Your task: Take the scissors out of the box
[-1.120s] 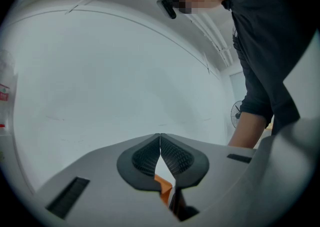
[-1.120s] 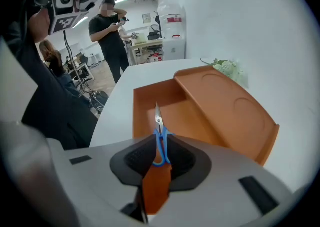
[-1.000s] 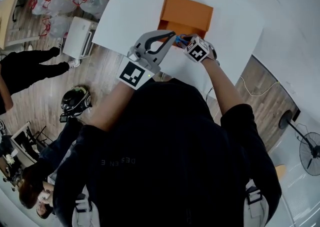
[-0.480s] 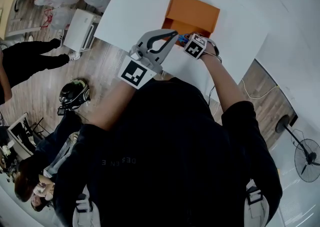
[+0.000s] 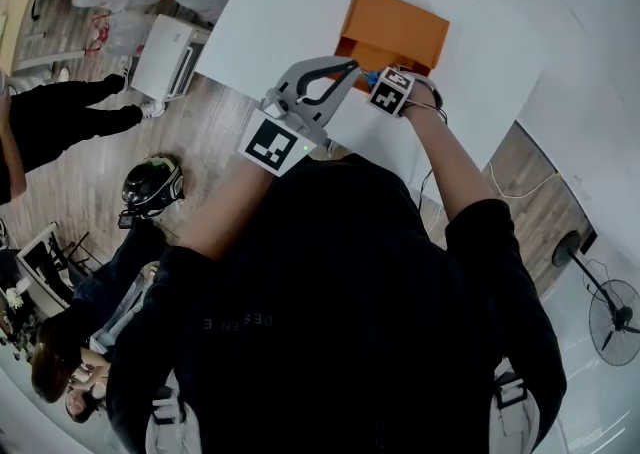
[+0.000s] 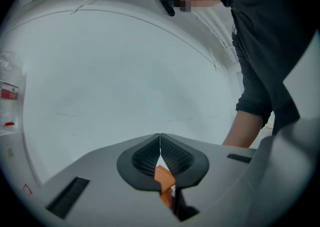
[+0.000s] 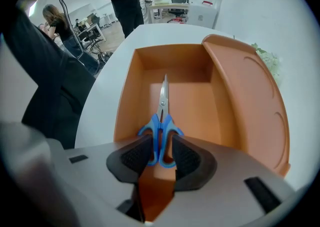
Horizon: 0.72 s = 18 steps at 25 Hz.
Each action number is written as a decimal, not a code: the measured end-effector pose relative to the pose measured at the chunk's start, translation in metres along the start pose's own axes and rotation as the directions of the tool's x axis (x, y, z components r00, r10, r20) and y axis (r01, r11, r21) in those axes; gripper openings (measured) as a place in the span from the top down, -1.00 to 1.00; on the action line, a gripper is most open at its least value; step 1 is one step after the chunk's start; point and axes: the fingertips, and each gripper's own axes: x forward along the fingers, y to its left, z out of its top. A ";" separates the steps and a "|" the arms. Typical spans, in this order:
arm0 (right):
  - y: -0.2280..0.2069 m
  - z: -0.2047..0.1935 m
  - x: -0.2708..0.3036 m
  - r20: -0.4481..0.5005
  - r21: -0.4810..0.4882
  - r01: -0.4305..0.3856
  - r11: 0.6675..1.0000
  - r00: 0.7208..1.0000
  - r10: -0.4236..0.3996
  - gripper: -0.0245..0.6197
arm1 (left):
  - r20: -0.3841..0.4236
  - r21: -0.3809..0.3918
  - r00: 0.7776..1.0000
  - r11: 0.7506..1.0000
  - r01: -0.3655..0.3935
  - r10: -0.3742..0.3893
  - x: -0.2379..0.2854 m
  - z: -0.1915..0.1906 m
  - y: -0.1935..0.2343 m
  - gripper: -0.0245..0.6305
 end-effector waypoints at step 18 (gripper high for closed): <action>-0.001 -0.001 0.000 -0.029 0.026 0.045 0.999 0.999 -0.044 0.64 | -0.003 -0.006 0.999 0.999 0.033 -0.033 -0.020 0.003 0.017 0.86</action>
